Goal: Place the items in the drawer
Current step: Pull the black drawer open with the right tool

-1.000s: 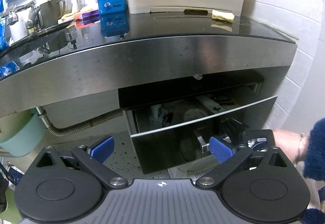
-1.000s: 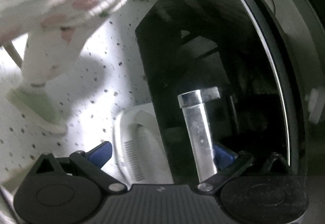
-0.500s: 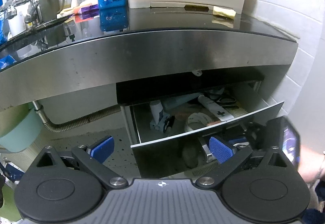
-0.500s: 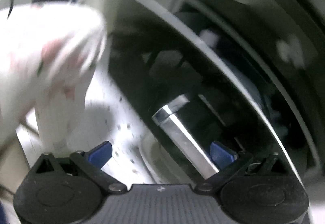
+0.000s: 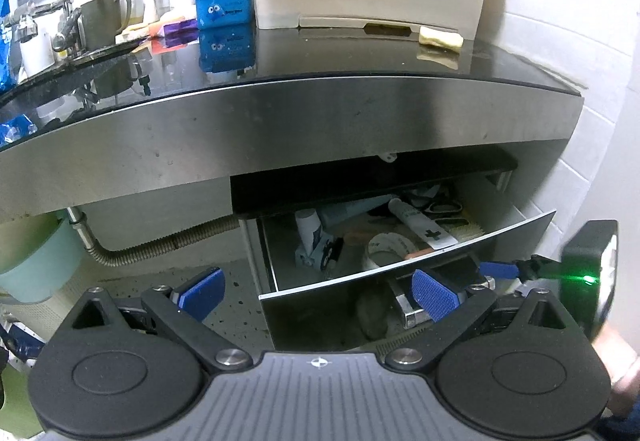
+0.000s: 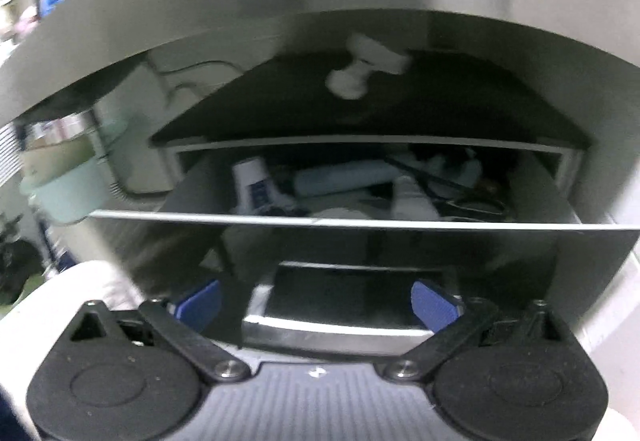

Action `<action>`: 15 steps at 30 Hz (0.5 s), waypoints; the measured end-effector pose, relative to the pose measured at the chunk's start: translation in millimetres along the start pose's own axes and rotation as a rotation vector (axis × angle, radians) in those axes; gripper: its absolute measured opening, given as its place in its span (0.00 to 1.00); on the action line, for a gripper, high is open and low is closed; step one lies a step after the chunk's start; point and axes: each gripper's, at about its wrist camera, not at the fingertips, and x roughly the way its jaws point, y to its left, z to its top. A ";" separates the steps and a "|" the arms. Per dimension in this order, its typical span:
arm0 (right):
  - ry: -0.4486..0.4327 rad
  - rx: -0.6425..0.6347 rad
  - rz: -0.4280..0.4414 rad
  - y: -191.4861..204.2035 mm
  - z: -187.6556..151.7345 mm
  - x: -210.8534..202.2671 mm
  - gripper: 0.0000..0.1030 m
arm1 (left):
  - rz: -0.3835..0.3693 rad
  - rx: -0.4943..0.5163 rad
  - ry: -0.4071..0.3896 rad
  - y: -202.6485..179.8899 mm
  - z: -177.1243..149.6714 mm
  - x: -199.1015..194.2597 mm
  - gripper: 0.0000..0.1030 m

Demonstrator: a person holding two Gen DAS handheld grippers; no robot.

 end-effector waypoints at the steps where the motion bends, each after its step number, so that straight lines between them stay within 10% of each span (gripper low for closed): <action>1: 0.013 0.019 -0.015 -3.1 -0.1 3.0 0.93 | 0.002 0.001 0.000 0.1 0.0 0.0 0.98; 15: 0.092 0.010 -0.121 4.1 -9.4 30.6 0.86 | 0.002 0.012 0.007 -2.4 -3.1 4.0 0.98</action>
